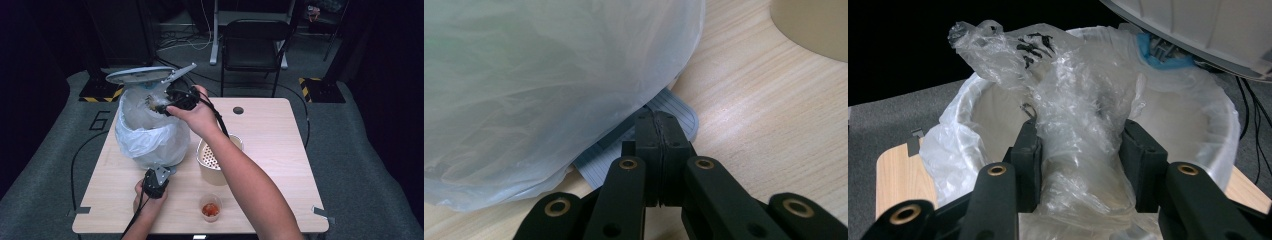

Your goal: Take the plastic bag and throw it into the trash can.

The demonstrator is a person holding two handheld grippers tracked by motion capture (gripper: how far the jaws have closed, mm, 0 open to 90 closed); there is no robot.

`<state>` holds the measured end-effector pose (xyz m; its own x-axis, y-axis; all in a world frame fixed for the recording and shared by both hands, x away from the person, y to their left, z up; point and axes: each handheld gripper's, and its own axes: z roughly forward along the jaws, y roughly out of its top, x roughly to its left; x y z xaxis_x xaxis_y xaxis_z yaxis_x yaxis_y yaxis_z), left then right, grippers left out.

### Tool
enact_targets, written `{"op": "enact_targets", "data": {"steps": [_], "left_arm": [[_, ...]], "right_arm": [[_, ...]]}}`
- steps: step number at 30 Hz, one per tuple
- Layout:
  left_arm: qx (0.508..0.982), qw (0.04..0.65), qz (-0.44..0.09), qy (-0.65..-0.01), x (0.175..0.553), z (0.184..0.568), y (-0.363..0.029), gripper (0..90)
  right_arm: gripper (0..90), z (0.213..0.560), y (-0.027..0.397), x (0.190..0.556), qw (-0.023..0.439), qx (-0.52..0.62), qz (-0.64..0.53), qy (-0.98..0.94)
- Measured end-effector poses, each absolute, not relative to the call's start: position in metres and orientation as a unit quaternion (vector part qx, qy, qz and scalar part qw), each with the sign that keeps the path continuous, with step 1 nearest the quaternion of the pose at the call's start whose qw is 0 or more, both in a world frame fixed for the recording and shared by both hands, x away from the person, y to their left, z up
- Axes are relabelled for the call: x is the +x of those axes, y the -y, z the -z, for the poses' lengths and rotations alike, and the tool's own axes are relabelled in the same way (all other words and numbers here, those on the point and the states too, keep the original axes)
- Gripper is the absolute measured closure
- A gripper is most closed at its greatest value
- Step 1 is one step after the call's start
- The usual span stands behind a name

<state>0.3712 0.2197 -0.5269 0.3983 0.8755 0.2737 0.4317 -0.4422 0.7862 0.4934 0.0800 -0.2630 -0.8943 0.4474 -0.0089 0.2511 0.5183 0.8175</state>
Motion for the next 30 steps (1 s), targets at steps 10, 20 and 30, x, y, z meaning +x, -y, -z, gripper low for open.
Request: {"op": "enact_targets", "data": {"steps": [10,20,30], "left_arm": [[0.774,0.316,-0.35,-0.422,0.371,0.527,-0.22,89.4],[0.776,0.315,-0.35,-0.42,0.37,0.527,-0.22,89.3],[0.773,0.319,-0.35,-0.422,0.37,0.527,-0.219,89.3]], "right_arm": [[57.1,0.269,-0.093,0.496,0.117,0.202,-0.444,-0.865],[35.7,0.278,-0.104,0.499,0.132,0.209,-0.447,-0.859],[37.2,0.277,-0.09,0.493,0.135,0.209,-0.45,-0.858]]}}
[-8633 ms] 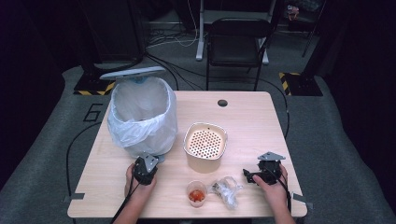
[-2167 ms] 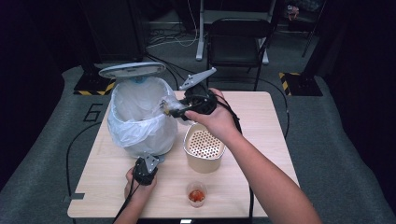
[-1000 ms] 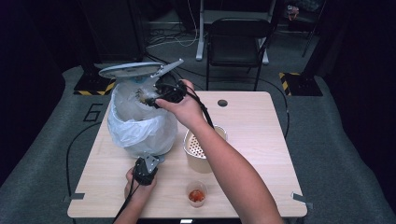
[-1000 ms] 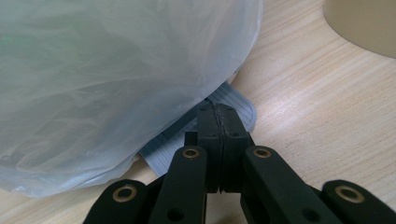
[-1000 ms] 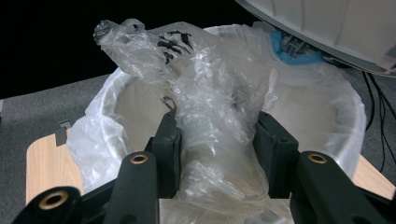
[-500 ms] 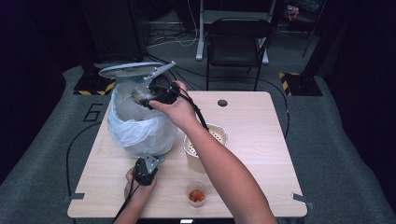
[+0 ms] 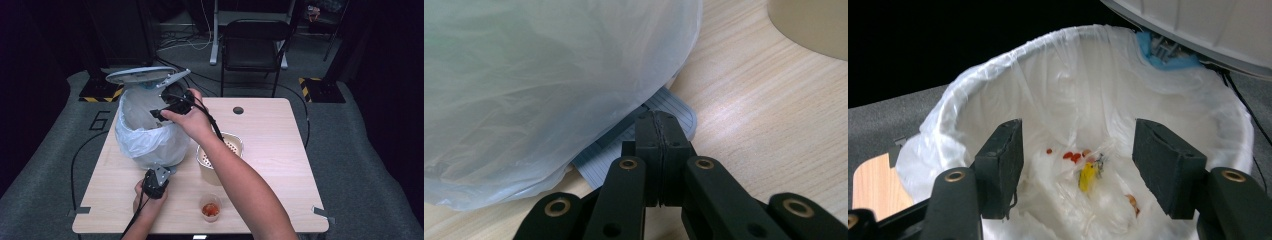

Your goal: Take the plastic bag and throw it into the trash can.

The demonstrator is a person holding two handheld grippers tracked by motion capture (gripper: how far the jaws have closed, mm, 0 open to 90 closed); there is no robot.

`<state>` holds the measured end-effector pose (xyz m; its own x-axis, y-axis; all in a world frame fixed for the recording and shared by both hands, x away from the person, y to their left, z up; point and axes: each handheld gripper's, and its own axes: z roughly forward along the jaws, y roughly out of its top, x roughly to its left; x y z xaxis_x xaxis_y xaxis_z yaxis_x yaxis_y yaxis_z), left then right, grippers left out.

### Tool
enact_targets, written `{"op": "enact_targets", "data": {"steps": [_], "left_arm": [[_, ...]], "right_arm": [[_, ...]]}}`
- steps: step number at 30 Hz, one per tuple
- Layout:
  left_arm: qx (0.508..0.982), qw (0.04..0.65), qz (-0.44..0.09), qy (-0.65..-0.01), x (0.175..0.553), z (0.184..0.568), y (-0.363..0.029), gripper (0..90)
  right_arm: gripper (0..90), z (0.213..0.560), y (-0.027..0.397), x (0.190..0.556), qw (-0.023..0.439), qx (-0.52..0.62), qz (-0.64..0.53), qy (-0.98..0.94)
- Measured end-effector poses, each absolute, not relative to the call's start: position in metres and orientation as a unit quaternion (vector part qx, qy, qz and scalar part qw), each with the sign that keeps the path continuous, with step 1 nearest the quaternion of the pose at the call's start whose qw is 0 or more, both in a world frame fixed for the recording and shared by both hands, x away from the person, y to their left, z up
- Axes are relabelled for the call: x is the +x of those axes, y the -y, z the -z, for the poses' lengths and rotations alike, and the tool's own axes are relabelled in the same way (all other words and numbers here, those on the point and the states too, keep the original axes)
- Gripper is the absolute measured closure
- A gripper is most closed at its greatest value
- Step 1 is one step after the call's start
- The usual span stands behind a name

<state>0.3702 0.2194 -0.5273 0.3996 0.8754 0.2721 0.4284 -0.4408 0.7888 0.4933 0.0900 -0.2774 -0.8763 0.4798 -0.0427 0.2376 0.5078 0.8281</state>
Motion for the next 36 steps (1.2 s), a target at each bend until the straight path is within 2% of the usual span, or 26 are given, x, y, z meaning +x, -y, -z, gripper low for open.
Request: {"op": "enact_targets", "data": {"steps": [5,16,24,28,36], "left_arm": [[0.774,0.319,-0.35,-0.421,0.37,0.527,-0.219,89.3],[0.774,0.318,-0.351,-0.42,0.37,0.527,-0.219,89.3],[0.768,0.326,-0.35,-0.426,0.37,0.529,-0.218,89.3],[0.768,0.323,-0.353,-0.426,0.37,0.529,-0.218,89.3],[0.77,0.325,-0.347,-0.426,0.37,0.528,-0.219,89.3]], "right_arm": [[38.2,0.273,-0.063,0.482,0.132,0.212,-0.456,-0.854],[38.7,0.273,-0.005,0.475,0.159,0.241,-0.447,-0.847],[44.0,0.302,0.04,0.472,0.189,0.274,-0.422,-0.843],[48.1,0.329,0.066,0.466,0.202,0.304,-0.408,-0.837],[56.3,0.367,0.1,0.469,0.185,0.36,-0.385,-0.829]]}}
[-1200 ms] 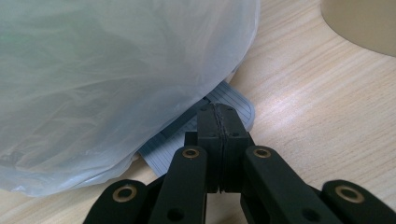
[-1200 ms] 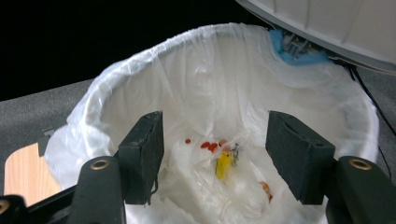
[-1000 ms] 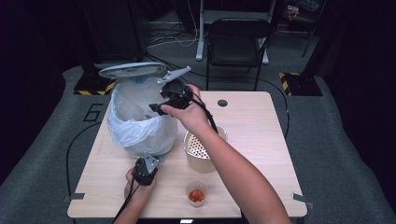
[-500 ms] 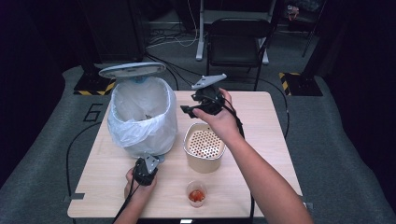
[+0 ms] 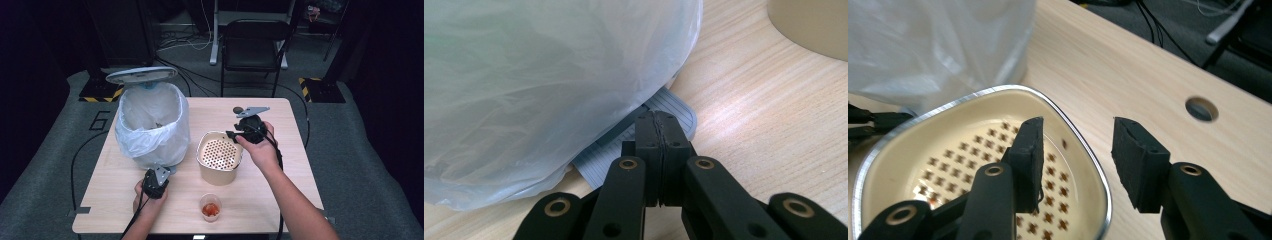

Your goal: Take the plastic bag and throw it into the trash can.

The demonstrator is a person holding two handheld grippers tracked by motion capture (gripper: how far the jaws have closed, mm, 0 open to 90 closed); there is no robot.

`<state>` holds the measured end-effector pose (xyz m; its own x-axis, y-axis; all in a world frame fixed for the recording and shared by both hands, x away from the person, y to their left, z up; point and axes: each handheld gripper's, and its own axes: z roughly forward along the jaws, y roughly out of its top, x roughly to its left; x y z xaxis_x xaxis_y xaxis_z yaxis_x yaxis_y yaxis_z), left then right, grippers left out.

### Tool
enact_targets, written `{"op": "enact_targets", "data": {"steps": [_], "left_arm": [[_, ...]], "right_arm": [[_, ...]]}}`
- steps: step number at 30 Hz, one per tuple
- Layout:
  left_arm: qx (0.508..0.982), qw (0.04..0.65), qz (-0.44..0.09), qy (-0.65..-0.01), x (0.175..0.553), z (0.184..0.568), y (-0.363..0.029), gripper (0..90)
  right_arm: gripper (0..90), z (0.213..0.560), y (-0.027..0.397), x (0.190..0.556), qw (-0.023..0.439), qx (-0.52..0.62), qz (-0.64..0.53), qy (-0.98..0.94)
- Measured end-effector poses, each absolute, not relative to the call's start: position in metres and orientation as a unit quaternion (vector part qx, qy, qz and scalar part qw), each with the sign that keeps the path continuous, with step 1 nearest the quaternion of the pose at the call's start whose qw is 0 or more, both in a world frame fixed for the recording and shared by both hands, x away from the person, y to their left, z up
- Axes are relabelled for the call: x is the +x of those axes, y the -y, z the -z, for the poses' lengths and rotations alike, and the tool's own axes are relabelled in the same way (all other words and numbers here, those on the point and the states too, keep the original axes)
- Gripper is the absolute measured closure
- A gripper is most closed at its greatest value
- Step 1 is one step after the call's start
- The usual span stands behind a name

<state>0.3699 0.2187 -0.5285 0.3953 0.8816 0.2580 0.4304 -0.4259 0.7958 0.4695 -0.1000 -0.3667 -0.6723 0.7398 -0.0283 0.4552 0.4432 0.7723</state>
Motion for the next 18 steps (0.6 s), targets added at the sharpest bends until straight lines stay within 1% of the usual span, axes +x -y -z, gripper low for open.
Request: {"op": "enact_targets", "data": {"steps": [9,11,12,14,15,16,18], "left_arm": [[0.77,0.324,-0.348,-0.426,0.37,0.528,-0.219,89.3],[0.77,0.324,-0.348,-0.426,0.37,0.528,-0.219,89.3],[0.77,0.323,-0.348,-0.426,0.37,0.529,-0.218,89.3],[0.77,0.323,-0.348,-0.425,0.37,0.528,-0.218,89.3],[0.77,0.323,-0.348,-0.426,0.37,0.529,-0.218,89.2],[0.77,0.323,-0.348,-0.425,0.37,0.528,-0.218,89.3],[0.77,0.323,-0.348,-0.425,0.37,0.528,-0.218,89.3]], "right_arm": [[59.3,0.393,0.118,0.473,0.173,0.398,-0.369,-0.822],[62.5,0.398,0.121,0.474,0.166,0.397,-0.368,-0.824],[66.9,0.401,0.122,0.473,0.159,0.398,-0.371,-0.824],[68.2,0.402,0.122,0.473,0.155,0.401,-0.371,-0.823],[70.9,0.404,0.123,0.473,0.157,0.4,-0.371,-0.823],[71.0,0.405,0.122,0.472,0.15,0.405,-0.369,-0.823],[71.7,0.406,0.123,0.473,0.15,0.401,-0.368,-0.825]]}}
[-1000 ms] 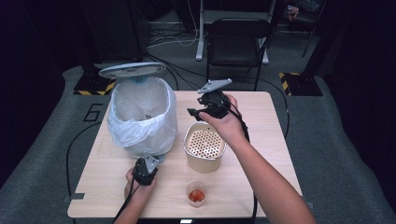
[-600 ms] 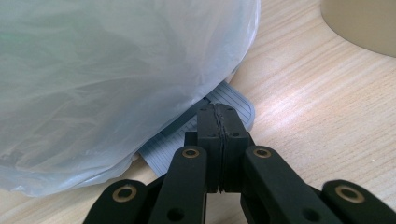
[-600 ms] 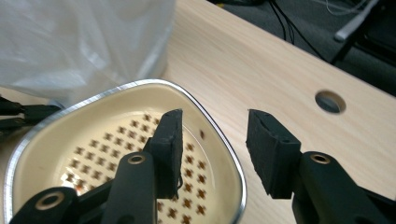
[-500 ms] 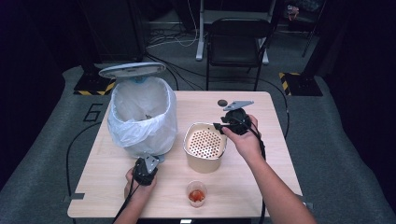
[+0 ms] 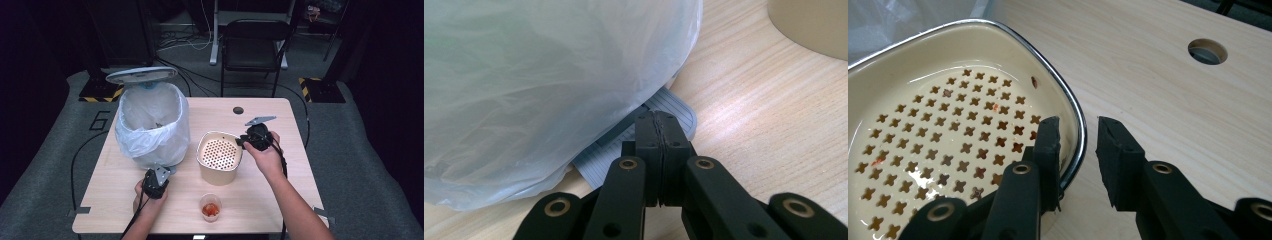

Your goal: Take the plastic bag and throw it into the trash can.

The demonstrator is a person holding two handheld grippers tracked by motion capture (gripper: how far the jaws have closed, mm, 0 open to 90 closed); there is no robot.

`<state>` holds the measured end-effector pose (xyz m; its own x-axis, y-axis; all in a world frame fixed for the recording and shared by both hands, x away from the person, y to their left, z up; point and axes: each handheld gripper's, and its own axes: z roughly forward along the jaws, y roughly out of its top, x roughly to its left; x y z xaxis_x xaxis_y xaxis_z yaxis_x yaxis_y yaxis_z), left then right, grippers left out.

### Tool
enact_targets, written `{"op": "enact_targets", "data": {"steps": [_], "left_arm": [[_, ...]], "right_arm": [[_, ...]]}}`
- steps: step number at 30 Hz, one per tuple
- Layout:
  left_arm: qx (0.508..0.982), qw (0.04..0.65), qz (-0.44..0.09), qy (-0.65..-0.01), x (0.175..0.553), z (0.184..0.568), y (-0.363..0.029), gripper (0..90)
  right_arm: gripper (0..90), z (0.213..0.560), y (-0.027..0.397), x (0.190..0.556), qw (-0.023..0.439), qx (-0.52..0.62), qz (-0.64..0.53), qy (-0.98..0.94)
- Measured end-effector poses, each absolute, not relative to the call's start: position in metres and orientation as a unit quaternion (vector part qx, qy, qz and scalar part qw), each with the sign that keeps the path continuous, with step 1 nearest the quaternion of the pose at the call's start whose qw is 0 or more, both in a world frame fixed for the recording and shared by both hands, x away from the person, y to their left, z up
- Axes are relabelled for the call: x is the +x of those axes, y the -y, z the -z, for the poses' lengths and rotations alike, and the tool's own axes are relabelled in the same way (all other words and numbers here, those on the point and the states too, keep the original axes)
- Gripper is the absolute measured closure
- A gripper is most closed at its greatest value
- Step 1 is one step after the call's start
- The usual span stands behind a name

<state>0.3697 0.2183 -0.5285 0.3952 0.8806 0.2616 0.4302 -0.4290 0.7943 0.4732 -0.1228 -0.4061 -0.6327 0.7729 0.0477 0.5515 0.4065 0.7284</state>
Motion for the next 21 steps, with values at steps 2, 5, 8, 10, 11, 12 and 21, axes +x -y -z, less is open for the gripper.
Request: {"op": "enact_targets", "data": {"steps": [2,5,8,10,11,12,21], "left_arm": [[0.77,0.323,-0.349,-0.425,0.37,0.529,-0.218,89.3],[0.772,0.323,-0.345,-0.425,0.37,0.528,-0.219,89.2],[0.772,0.323,-0.345,-0.425,0.37,0.528,-0.219,89.2],[0.771,0.323,-0.346,-0.425,0.37,0.528,-0.218,89.2],[0.771,0.323,-0.346,-0.425,0.37,0.528,-0.218,89.2],[0.771,0.323,-0.347,-0.425,0.37,0.528,-0.219,89.2],[0.77,0.323,-0.349,-0.426,0.37,0.529,-0.218,89.2]], "right_arm": [[75.8,0.407,0.121,0.474,0.143,0.402,-0.37,-0.825],[76.4,0.407,0.119,0.474,0.149,0.397,-0.365,-0.829],[77.1,0.406,0.118,0.474,0.149,0.396,-0.36,-0.831],[78.2,0.406,0.119,0.474,0.148,0.389,-0.358,-0.836],[78.2,0.406,0.119,0.474,0.148,0.389,-0.358,-0.836],[78.5,0.406,0.119,0.473,0.143,0.388,-0.36,-0.836],[78.6,0.406,0.126,0.462,0.13,0.365,-0.366,-0.846]]}}
